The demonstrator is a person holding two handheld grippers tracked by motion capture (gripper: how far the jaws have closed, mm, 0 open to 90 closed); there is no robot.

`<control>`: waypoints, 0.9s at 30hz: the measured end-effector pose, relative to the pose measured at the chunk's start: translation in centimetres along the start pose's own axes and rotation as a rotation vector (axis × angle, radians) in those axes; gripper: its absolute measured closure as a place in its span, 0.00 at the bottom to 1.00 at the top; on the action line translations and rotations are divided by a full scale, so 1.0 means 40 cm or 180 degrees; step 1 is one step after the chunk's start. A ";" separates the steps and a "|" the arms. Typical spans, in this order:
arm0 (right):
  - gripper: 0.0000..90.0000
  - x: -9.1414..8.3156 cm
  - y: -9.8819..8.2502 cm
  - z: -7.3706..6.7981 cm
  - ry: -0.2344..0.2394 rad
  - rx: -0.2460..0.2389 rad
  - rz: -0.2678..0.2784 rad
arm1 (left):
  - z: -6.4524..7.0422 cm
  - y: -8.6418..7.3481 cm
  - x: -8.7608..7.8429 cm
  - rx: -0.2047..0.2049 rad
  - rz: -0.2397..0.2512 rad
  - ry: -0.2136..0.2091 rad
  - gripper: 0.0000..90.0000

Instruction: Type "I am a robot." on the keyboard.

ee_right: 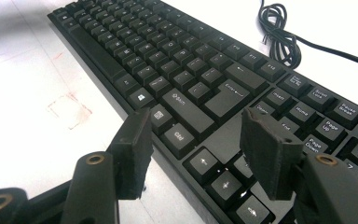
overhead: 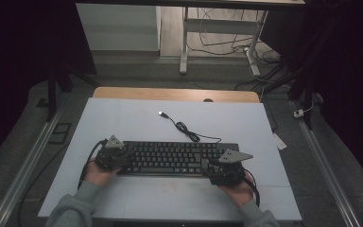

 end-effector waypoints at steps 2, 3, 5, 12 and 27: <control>0.49 0.000 -0.001 0.000 0.0005 0.0009 0.0005 | 0.000 -0.002 0.004 0.0007 -0.0025 0.0002 0.99; 0.49 0.000 -0.001 0.000 0.0004 0.0008 0.0003 | 0.000 -0.002 0.006 0.0017 -0.0037 0.0006 0.99; 0.49 0.000 -0.002 0.000 0.0004 0.0009 0.0002 | 0.002 -0.003 0.011 0.0021 -0.0053 0.0003 0.99; 0.49 -0.001 -0.003 0.001 0.0006 0.0009 0.0000 | 0.004 -0.005 0.017 0.0058 -0.0097 0.0021 0.99; 0.49 -0.001 -0.004 0.002 0.0010 0.0013 -0.0004 | 0.004 -0.009 0.023 0.0066 -0.0128 0.0029 0.98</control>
Point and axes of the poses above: each handheld gripper's, and its own axes: x roughly forward along the jaws, y roughly out of its top, z roughly to its right, the point moved 5 cm from there along x, roughly forward along the jaws, and after that the axes turned 8 degrees about z, right-handed, at the moved point
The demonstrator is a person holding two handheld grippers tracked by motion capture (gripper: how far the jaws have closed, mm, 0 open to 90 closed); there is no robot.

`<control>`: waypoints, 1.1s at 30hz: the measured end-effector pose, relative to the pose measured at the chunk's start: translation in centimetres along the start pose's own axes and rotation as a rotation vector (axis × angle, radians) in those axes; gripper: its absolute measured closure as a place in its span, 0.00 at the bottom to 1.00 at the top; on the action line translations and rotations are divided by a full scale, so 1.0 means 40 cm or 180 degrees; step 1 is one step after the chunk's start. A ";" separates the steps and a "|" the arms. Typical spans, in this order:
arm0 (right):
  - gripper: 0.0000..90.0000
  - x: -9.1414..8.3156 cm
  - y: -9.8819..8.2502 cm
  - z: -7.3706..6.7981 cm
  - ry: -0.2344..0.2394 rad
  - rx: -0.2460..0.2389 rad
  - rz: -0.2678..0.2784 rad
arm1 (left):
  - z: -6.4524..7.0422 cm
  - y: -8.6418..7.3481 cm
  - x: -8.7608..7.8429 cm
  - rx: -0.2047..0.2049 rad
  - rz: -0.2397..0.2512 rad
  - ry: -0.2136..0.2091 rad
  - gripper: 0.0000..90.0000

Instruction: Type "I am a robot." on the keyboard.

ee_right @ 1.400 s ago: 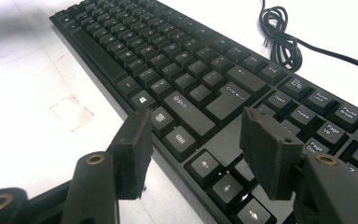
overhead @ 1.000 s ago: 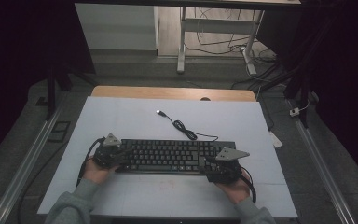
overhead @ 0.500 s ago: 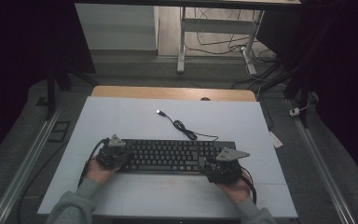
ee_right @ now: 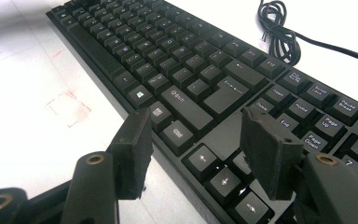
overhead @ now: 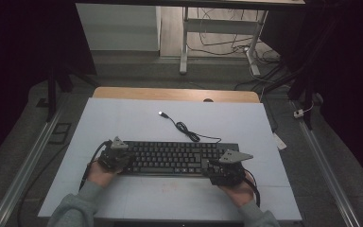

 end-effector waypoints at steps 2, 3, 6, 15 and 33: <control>0.49 -0.001 0.000 0.000 -0.0003 0.0004 0.0001 | 0.000 0.000 0.000 -0.0001 0.0002 -0.0003 0.99; 0.49 0.000 0.000 0.000 0.0002 0.0007 0.0005 | 0.000 0.000 0.001 0.0000 0.0002 0.0000 0.98; 0.49 -0.001 0.000 0.000 -0.0004 0.0001 -0.0001 | 0.000 -0.001 0.003 0.0000 -0.0003 -0.0001 0.98; 0.49 -0.001 0.000 0.000 -0.0004 -0.0003 0.0000 | 0.002 0.001 0.001 0.0018 0.0033 0.0012 0.99; 0.49 -0.006 0.002 0.004 -0.0010 0.0011 0.0034 | 0.000 0.019 -0.082 -0.0282 0.0496 -0.0161 0.44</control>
Point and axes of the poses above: each handheld gripper's, and its own axes: x roughly forward along the jaws, y roughly out of its top, z roughly to its right, the point moved 5 cm from there along x, roughly forward along the jaws, and after that the axes turned 8 degrees about z, right-handed, at the moved point
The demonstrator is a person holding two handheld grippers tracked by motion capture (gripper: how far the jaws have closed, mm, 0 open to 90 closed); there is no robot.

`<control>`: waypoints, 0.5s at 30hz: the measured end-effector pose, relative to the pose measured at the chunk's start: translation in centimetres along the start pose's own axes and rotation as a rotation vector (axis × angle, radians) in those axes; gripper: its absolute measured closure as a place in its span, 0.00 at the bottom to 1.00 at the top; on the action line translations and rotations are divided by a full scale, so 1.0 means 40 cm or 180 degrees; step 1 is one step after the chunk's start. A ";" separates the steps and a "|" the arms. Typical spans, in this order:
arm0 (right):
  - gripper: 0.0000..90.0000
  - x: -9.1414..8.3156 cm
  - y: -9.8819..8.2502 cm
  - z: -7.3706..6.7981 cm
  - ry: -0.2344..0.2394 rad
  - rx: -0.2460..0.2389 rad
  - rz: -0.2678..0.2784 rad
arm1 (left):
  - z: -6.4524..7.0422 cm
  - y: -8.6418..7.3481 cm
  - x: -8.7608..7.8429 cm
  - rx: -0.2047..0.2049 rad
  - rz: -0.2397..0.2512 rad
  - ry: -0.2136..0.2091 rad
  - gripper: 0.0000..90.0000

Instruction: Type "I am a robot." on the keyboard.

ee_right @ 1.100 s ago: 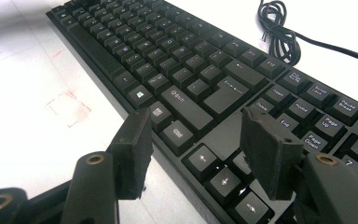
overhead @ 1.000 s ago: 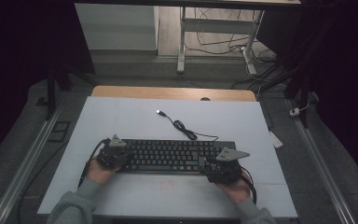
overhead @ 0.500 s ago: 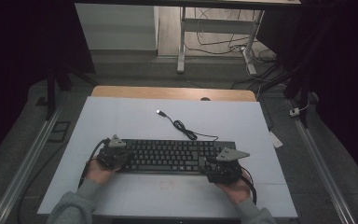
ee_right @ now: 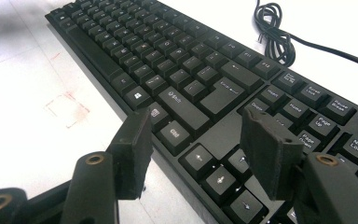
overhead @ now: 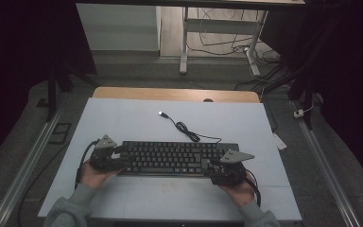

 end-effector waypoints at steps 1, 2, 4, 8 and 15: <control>0.49 -0.001 0.000 0.001 -0.0008 -0.0002 -0.0003 | 0.002 -0.002 -0.001 -0.0031 -0.0016 -0.0033 0.42; 0.49 -0.003 0.000 0.001 -0.0020 -0.0006 -0.0004 | 0.003 -0.003 -0.004 -0.0048 -0.0023 -0.0074 0.41; 0.49 -0.005 0.001 0.003 -0.0022 -0.0005 0.0004 | 0.008 -0.004 -0.010 -0.0087 -0.0018 -0.0132 0.39; 0.49 -0.010 0.001 0.007 -0.0042 0.0010 0.0021 | 0.018 -0.005 -0.018 -0.0056 -0.0014 -0.0143 0.37; 0.49 -0.014 0.003 0.010 -0.0044 0.0003 0.0040 | 0.016 -0.014 -0.022 -0.0056 -0.0049 -0.0161 0.37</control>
Point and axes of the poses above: each handheld gripper's, and its own axes: x roughly forward along the jaws, y roughly out of its top, z roughly to its right, the point moved 5 cm from there along x, roughly forward along the jaws, and after that the axes turned 8 degrees about z, right-handed, at the moved point
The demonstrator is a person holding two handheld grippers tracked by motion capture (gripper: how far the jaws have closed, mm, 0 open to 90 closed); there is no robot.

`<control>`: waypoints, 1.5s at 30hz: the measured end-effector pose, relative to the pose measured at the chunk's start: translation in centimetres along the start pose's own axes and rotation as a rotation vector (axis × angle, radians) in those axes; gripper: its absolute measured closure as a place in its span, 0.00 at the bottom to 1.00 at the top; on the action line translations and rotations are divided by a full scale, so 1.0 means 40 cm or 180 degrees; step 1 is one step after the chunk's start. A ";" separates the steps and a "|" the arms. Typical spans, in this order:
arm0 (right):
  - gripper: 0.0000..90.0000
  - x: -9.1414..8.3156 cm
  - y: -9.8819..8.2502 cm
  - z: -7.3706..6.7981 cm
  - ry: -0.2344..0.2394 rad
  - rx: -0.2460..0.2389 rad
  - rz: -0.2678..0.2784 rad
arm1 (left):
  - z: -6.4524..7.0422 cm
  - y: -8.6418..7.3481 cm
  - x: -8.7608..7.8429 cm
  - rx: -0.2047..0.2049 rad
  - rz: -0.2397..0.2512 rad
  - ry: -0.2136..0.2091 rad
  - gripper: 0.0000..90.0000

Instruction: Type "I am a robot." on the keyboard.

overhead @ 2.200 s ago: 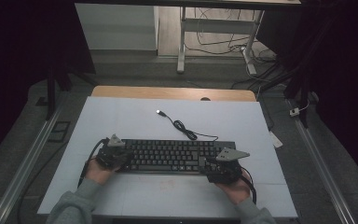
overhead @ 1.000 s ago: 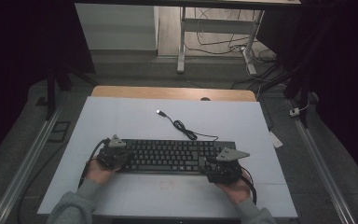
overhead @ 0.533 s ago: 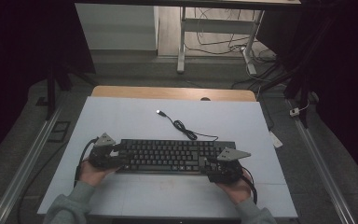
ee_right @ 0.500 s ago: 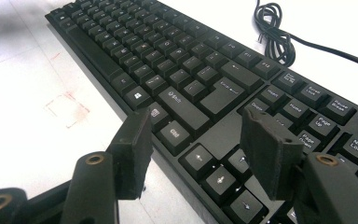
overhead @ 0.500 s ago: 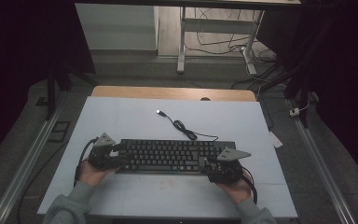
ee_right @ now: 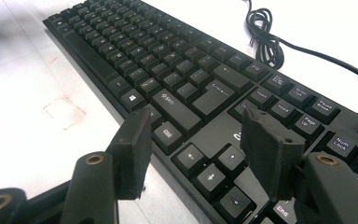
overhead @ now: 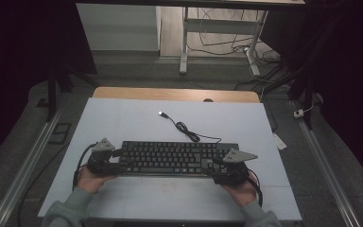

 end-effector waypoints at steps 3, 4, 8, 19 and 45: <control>0.49 0.001 0.000 -0.001 0.0004 -0.0005 -0.0004 | 0.000 0.000 -0.001 0.0006 0.0003 -0.0009 0.37; 0.49 0.001 0.000 -0.001 0.0001 -0.0006 -0.0006 | 0.001 0.000 0.000 0.0007 0.0003 -0.0010 0.37; 0.49 0.003 -0.002 -0.001 0.0002 -0.0007 -0.0014 | 0.005 0.000 0.001 0.0035 -0.0010 -0.0044 0.37; 0.49 0.007 -0.003 -0.004 0.0009 -0.0027 -0.0036 | 0.024 0.012 0.006 0.0118 0.0003 -0.0113 0.39; 0.49 0.012 -0.005 -0.006 0.0013 -0.0027 -0.0064 | 0.097 0.020 0.075 0.0343 -0.0164 -0.0271 0.41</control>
Point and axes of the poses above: each handheld gripper's, and its own axes: x roughly forward along the jaws, y roughly out of its top, z roughly to its right, the point moved 5 cm from there along x, roughly forward along the jaws, and after that the axes turned 8 degrees about z, right-handed, at the moved point
